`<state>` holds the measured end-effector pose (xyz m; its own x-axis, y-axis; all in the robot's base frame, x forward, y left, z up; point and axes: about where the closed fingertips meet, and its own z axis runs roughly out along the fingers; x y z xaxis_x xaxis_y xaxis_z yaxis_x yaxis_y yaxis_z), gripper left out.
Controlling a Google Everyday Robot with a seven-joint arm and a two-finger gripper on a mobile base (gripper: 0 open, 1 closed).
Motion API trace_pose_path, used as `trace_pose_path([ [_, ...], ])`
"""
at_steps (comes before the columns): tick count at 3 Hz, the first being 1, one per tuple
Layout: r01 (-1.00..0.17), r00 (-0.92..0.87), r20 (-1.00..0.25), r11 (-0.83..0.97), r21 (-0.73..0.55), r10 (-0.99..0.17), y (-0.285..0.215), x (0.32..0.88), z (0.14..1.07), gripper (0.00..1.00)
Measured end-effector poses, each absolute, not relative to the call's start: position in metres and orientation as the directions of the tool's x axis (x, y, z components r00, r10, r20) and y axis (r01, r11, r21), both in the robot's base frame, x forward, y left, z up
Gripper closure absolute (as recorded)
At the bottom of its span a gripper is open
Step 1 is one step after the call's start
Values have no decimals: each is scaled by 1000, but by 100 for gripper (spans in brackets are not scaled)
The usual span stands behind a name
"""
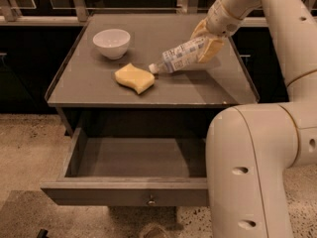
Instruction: Place blue plastic bottle into top drawer
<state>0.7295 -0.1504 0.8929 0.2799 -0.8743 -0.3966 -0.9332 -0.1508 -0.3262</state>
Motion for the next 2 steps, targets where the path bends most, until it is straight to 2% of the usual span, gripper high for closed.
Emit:
trace_pose_path([
  [2, -964, 195, -424, -94, -247, -884, -173, 691, 904, 100],
])
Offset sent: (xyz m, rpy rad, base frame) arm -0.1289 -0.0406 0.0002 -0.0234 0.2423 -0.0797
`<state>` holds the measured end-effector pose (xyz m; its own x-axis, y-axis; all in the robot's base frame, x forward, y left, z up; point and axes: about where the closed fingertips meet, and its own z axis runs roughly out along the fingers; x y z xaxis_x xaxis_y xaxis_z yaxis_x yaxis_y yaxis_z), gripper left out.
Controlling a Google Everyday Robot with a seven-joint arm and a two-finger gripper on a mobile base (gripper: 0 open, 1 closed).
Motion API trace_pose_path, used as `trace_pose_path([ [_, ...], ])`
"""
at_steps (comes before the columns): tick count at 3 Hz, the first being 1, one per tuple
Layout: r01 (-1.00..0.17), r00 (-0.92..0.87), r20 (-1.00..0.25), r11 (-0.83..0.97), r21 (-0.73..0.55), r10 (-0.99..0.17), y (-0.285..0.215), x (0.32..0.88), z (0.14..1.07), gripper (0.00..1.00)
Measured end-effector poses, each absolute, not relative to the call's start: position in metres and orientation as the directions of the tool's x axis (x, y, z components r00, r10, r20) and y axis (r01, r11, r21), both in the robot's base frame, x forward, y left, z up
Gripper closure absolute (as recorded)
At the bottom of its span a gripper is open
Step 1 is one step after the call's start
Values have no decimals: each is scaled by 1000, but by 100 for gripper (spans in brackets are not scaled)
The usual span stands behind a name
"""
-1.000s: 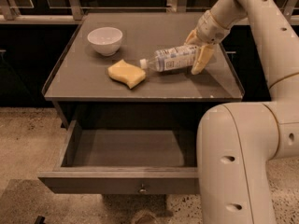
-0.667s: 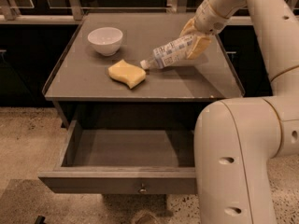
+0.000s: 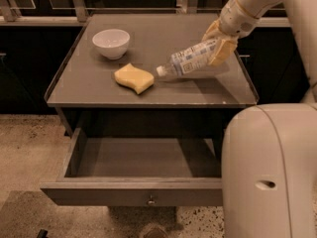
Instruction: Place blue plastic bottle into top drawer
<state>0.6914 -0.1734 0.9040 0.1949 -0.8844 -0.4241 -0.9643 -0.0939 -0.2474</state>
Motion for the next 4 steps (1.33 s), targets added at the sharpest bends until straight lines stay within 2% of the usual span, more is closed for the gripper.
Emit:
trace_pose_path([
  [2, -960, 103, -464, 34, -278, -880, -198, 600, 968, 100],
  [3, -951, 113, -547, 70, -303, -829, -192, 553, 973, 100],
  [4, -967, 71, -562, 82, -241, -824, -196, 537, 943, 100],
])
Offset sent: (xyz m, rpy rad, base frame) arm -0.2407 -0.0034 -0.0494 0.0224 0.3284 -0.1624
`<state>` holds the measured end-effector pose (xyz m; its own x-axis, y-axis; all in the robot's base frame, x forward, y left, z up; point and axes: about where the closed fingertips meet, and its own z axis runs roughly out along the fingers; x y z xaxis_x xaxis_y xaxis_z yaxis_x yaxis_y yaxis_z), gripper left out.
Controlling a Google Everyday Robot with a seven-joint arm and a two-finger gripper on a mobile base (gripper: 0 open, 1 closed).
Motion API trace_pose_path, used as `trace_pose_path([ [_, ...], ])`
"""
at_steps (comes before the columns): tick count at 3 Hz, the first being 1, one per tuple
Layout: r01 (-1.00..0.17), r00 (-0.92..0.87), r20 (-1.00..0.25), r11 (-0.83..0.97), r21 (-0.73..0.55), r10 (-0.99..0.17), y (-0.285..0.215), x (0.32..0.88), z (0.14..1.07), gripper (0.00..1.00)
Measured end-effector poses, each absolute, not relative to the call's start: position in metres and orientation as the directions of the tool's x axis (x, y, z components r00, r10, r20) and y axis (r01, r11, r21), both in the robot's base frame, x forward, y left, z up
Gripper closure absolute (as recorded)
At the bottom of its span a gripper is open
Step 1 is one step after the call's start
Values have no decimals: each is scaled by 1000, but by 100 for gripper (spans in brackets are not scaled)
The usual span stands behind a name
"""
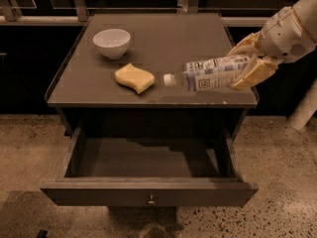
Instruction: Place blue plastic bottle into top drawer
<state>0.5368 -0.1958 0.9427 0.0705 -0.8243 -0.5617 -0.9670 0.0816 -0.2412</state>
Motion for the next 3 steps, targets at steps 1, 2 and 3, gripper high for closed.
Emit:
trace_pose_path([
  [1, -965, 77, -569, 83, -250, -819, -193, 539, 942, 100],
  [2, -961, 78, -636, 113, -254, -768, -187, 528, 924, 100],
  [3, -945, 14, -682, 214, -249, -732, -193, 500, 890, 100],
])
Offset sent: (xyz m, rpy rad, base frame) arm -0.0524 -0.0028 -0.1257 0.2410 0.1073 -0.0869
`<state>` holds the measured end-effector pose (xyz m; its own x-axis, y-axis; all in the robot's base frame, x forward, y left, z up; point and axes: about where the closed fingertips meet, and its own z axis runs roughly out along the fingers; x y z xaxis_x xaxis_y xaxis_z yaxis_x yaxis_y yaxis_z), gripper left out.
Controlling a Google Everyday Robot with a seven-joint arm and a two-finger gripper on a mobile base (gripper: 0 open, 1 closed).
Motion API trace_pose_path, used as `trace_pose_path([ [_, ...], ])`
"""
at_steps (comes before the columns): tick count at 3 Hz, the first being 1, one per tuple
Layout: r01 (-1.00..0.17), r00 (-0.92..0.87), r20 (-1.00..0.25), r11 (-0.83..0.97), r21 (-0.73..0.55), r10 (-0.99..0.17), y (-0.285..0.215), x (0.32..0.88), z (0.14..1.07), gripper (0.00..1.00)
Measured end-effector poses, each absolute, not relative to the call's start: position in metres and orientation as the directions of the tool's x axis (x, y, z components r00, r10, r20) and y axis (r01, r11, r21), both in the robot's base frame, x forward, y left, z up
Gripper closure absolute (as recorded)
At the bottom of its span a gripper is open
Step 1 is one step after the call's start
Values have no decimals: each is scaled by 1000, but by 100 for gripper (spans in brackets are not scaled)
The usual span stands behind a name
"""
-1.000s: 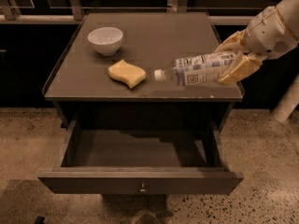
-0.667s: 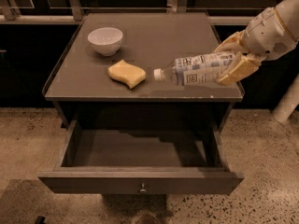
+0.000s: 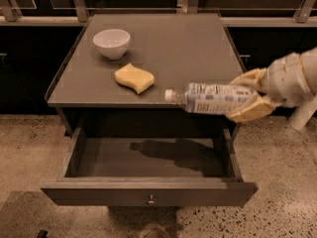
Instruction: Place blue plastic bottle into top drawer
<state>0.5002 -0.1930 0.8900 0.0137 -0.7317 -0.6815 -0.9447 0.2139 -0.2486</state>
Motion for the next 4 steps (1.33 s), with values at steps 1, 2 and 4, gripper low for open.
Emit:
trace_pose_path([
  [1, -938, -83, -691, 290, -189, -718, -193, 467, 820, 100],
  [2, -946, -115, -694, 292, -143, -711, -186, 461, 782, 100],
  [4, -937, -148, -762, 335, -95, -630, -188, 460, 744, 100],
])
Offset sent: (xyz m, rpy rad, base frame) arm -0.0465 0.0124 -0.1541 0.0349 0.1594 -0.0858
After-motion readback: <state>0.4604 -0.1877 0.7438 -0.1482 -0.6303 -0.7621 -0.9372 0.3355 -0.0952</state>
